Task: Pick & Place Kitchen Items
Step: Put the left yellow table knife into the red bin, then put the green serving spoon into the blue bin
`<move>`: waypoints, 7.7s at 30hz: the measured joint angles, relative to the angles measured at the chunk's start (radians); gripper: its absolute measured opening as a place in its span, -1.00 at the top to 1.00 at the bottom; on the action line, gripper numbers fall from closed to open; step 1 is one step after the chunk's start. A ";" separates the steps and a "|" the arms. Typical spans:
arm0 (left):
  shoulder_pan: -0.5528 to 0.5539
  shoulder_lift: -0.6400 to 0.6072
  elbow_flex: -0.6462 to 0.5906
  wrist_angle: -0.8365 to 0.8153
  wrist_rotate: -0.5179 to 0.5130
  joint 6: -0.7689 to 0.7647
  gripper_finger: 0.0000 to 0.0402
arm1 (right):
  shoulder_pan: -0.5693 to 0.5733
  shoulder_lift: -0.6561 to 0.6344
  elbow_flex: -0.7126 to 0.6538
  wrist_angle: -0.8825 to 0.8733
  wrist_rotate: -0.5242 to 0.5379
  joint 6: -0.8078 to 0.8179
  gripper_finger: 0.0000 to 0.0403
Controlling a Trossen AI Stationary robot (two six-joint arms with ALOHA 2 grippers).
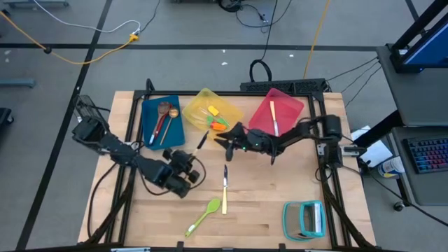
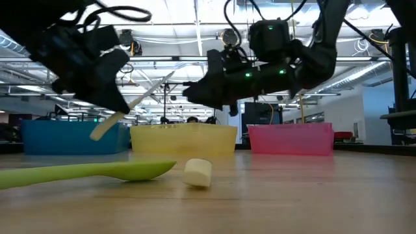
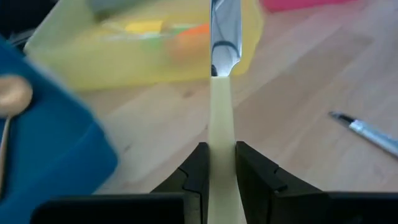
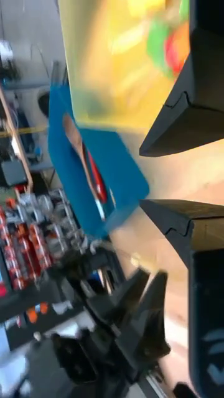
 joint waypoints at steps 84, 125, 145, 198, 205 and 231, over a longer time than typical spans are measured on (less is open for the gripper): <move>0.125 0.000 0.001 0.419 0.072 0.455 0.71 | 0.013 -0.641 -0.680 0.333 0.583 -0.210 0.99; 0.139 0.000 0.001 0.423 0.061 0.460 0.71 | -0.278 -0.652 -0.755 -0.283 0.547 0.542 0.82; 0.139 0.000 0.001 0.423 0.064 0.455 0.71 | -0.309 -0.650 -0.758 -0.245 0.546 0.425 0.54; 0.139 0.000 0.001 0.425 0.083 0.427 0.71 | -0.307 -0.651 -0.756 -0.048 0.500 0.299 0.30; 0.139 0.000 0.001 0.492 0.189 0.408 0.71 | -0.307 -0.651 -0.756 0.039 0.445 0.236 0.30; 0.085 0.000 0.001 0.556 0.590 0.413 0.71 | -0.045 -0.651 -0.578 0.173 0.252 -0.146 0.30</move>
